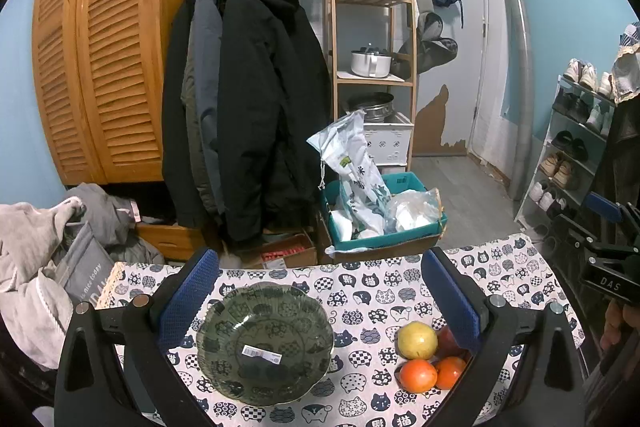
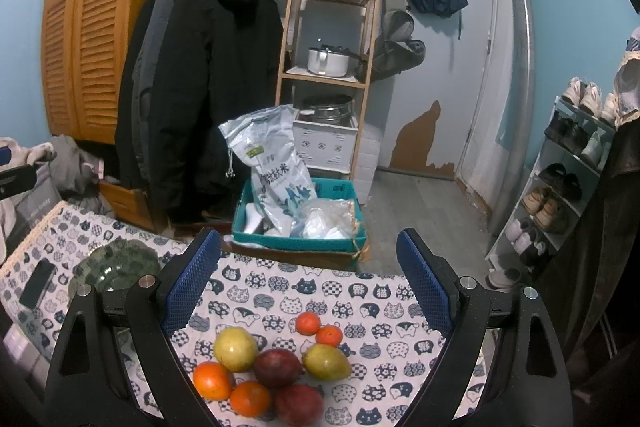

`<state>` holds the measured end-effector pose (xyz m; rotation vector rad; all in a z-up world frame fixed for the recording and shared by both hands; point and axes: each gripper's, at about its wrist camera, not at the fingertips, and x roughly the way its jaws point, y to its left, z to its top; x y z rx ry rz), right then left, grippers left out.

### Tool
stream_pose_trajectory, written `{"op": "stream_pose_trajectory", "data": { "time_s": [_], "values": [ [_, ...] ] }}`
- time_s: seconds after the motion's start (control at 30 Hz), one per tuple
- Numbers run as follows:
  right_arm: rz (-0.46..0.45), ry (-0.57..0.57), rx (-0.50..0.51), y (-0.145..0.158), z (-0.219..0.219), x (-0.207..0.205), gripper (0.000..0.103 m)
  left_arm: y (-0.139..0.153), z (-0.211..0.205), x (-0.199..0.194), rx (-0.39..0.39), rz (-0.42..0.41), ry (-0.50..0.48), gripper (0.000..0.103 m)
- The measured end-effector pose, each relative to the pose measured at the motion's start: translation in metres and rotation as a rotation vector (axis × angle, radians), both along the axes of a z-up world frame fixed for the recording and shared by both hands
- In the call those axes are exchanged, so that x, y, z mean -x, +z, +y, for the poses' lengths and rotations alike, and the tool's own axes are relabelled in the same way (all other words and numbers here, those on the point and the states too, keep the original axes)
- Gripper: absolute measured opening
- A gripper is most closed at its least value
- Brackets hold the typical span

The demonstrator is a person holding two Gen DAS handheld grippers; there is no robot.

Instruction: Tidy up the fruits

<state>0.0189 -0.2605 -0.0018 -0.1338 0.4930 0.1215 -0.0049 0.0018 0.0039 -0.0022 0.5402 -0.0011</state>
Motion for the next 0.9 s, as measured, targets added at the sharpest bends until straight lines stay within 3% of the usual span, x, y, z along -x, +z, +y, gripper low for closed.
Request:
{"op": "stream_pose_trajectory", "data": {
  "time_s": [0.9],
  "values": [
    [-0.002,0.001,0.008,0.0009,0.0006,0.0001,0.088,-0.0083,0.0047,-0.0006,0.002,0.012,0.013,0.102]
  ]
}}
